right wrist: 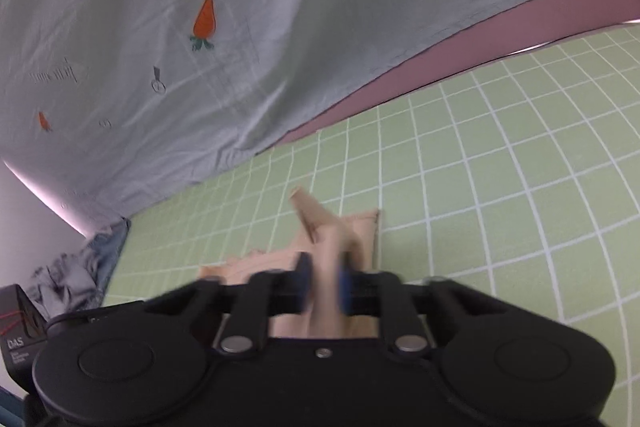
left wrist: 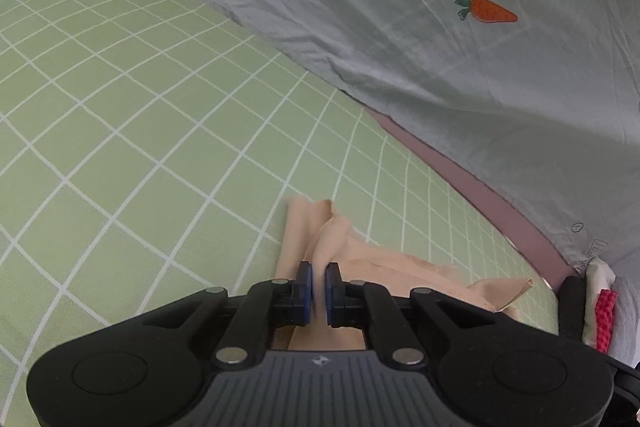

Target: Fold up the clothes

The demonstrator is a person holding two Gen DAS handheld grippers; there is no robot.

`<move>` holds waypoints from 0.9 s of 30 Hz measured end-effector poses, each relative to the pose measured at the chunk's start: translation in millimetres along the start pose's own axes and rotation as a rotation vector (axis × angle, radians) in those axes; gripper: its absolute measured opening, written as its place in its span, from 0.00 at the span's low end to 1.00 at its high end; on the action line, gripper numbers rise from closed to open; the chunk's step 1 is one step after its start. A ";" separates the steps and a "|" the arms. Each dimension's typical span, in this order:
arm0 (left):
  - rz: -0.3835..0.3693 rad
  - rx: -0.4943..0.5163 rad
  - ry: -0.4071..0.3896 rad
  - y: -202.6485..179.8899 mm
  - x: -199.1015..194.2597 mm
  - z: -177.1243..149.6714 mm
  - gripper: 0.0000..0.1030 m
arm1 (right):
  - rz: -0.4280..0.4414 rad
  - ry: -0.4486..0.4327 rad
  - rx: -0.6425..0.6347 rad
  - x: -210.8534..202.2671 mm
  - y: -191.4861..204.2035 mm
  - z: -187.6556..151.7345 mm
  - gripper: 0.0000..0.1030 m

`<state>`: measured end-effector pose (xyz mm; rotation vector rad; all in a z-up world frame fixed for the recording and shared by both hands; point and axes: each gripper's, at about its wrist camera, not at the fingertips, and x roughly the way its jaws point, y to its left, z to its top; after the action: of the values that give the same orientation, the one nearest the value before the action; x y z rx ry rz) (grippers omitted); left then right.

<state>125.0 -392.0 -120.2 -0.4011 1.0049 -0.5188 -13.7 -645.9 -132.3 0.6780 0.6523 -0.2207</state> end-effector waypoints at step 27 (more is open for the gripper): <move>-0.079 0.011 0.166 -3.4 -36.6 -22.9 0.57 | 0.003 0.150 0.013 6.3 15.1 -32.1 0.72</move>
<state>88.3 -375.4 -104.2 -0.3940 1.1490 -0.6362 -18.5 -613.6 -147.5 0.7128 0.7940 -0.1728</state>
